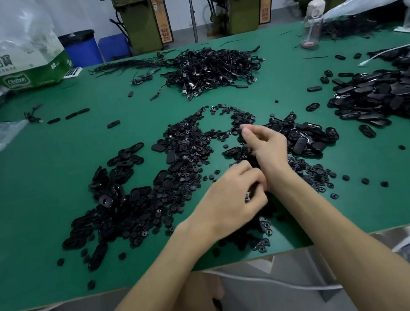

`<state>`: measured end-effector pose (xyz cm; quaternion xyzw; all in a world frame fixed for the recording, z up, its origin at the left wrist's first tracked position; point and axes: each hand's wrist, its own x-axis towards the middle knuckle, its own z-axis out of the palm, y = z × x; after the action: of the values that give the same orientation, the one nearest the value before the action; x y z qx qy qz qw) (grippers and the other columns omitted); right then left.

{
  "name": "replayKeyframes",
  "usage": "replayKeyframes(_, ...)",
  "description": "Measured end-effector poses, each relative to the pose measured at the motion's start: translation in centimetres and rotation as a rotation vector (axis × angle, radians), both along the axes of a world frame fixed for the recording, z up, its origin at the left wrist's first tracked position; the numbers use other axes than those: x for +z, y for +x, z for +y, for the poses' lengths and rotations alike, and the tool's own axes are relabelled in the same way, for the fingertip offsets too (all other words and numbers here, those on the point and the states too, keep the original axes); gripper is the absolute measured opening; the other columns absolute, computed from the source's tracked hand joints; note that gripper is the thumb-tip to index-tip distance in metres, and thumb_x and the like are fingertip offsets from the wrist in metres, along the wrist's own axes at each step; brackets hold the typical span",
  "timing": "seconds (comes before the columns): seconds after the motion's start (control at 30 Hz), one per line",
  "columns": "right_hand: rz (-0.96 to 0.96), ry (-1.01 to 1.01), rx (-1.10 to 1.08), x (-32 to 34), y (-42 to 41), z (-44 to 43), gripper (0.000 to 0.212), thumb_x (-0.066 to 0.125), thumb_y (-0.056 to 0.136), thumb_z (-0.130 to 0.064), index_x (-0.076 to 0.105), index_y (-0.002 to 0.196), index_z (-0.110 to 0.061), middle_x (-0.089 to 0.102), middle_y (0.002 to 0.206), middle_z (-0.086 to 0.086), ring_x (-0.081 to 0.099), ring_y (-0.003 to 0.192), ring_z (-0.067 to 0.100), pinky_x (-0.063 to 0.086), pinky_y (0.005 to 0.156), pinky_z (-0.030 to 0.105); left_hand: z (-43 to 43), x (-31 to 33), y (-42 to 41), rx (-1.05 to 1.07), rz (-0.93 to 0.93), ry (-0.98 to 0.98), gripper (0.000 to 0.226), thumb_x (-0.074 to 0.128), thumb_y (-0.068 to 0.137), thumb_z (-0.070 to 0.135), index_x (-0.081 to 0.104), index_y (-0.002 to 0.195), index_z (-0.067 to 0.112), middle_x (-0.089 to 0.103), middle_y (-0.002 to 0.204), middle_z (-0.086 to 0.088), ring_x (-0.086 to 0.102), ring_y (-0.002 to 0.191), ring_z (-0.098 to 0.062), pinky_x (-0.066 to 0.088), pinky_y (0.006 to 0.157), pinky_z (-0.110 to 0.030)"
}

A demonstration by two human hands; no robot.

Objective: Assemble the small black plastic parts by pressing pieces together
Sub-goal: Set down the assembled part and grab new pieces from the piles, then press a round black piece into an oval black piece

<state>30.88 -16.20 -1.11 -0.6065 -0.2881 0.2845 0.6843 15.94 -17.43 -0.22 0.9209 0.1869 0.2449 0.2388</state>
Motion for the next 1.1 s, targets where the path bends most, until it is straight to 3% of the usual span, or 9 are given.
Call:
replayKeyframes(0.1, 0.262, 0.089, 0.018, -0.2, 0.7, -0.1, 0.011, 0.066, 0.100, -0.013, 0.076, 0.106, -0.015, 0.064, 0.076, -0.006, 0.052, 0.067, 0.008, 0.045, 0.063, 0.021, -0.8, 0.0, -0.4, -0.046, -0.014, 0.085, 0.016, 0.061, 0.096, 0.010, 0.072, 0.106, 0.013, 0.056, 0.097, 0.000, 0.051, 0.093, -0.013, 0.047, 0.082, -0.030)
replayKeyframes(0.23, 0.614, 0.213, 0.087, -0.1, 1.2, -0.3, 0.023, 0.063, 0.100, -0.006, 0.068, 0.122, -0.002, 0.062, 0.076, -0.003, 0.053, 0.063, 0.008, 0.044, 0.059, 0.019, -1.5, -0.5, -0.3, -0.082, 0.062, 0.247, 0.026, 0.063, 0.093, 0.008, 0.074, 0.117, 0.012, 0.056, 0.092, -0.007, 0.052, 0.087, -0.021, 0.047, 0.075, -0.033)
replayKeyframes(0.37, 0.769, 0.272, 0.123, 0.0, 1.8, -0.5, 0.023, 0.063, 0.099, -0.007, 0.067, 0.121, -0.002, 0.060, 0.083, 0.001, 0.054, 0.063, 0.007, 0.047, 0.058, 0.017, -0.5, -0.8, -0.3, 0.039, 0.133, 0.244, 0.037, 0.058, 0.097, 0.014, 0.066, 0.134, 0.016, 0.053, 0.097, -0.005, 0.051, 0.093, -0.021, 0.048, 0.082, -0.036)
replayKeyframes(0.5, 0.843, 0.318, 0.189, -0.3, 1.9, -1.0, 0.016, 0.063, 0.098, -0.009, 0.068, 0.113, -0.005, 0.061, 0.081, 0.002, 0.055, 0.062, 0.007, 0.050, 0.057, 0.018, 0.7, -0.8, -0.6, 0.205, 0.140, 0.164, 0.046, 0.051, 0.104, 0.020, 0.053, 0.149, 0.015, 0.046, 0.101, 0.002, 0.048, 0.101, -0.016, 0.048, 0.091, -0.038)
replayKeyframes(0.6, 0.877, 0.342, 0.180, -0.4, 1.9, -1.1, 0.015, 0.062, 0.098, -0.006, 0.068, 0.112, -0.002, 0.065, 0.080, 0.004, 0.063, 0.065, 0.009, 0.052, 0.058, 0.019, 0.4, -0.2, -0.9, 0.187, 0.042, 0.173, 0.033, 0.057, 0.101, 0.017, 0.068, 0.132, 0.014, 0.049, 0.098, 0.002, 0.047, 0.095, -0.012, 0.049, 0.085, -0.033)
replayKeyframes(0.73, 0.888, 0.352, 0.165, -0.6, 1.7, -1.1, 0.014, 0.063, 0.098, -0.004, 0.068, 0.110, -0.002, 0.070, 0.084, 0.007, 0.069, 0.070, 0.011, 0.054, 0.062, 0.019, -1.2, 0.0, -0.3, -0.007, -0.007, 0.240, 0.017, 0.064, 0.094, 0.012, 0.074, 0.107, 0.013, 0.054, 0.093, 0.000, 0.051, 0.087, -0.015, 0.049, 0.075, -0.031)
replayKeyframes(0.9, 0.847, 0.356, 0.242, -0.5, 1.7, -1.6, 0.020, 0.064, 0.097, -0.003, 0.067, 0.117, -0.001, 0.070, 0.087, 0.007, 0.068, 0.077, 0.012, 0.055, 0.065, 0.019, -0.3, -1.5, 0.4, 0.094, 0.114, 0.217, 0.026, 0.057, 0.100, 0.013, 0.069, 0.123, 0.012, 0.054, 0.103, -0.006, 0.053, 0.097, -0.022, 0.049, 0.087, -0.041)
replayKeyframes(1.03, 0.713, 0.320, 0.343, -0.6, 1.8, -2.3, 0.032, 0.066, 0.095, -0.005, 0.067, 0.127, -0.002, 0.072, 0.093, 0.005, 0.068, 0.084, 0.012, 0.056, 0.076, 0.021, 1.3, -1.8, 0.1, 0.279, -0.072, -0.011, 0.025, 0.050, 0.108, 0.021, 0.065, 0.125, 0.010, 0.057, 0.111, -0.001, 0.058, 0.101, -0.013, 0.046, 0.093, -0.027)
replayKeyframes(1.1, 0.641, 0.294, 0.365, -0.6, 1.4, -2.3, 0.031, 0.066, 0.095, -0.004, 0.068, 0.127, -0.003, 0.073, 0.094, 0.005, 0.070, 0.087, 0.012, 0.056, 0.080, 0.022, 2.3, -1.6, 0.2, 0.386, -0.170, -0.160, 0.024, 0.047, 0.110, 0.023, 0.067, 0.115, 0.011, 0.062, 0.099, 0.001, 0.059, 0.084, -0.005, 0.046, 0.079, -0.019)
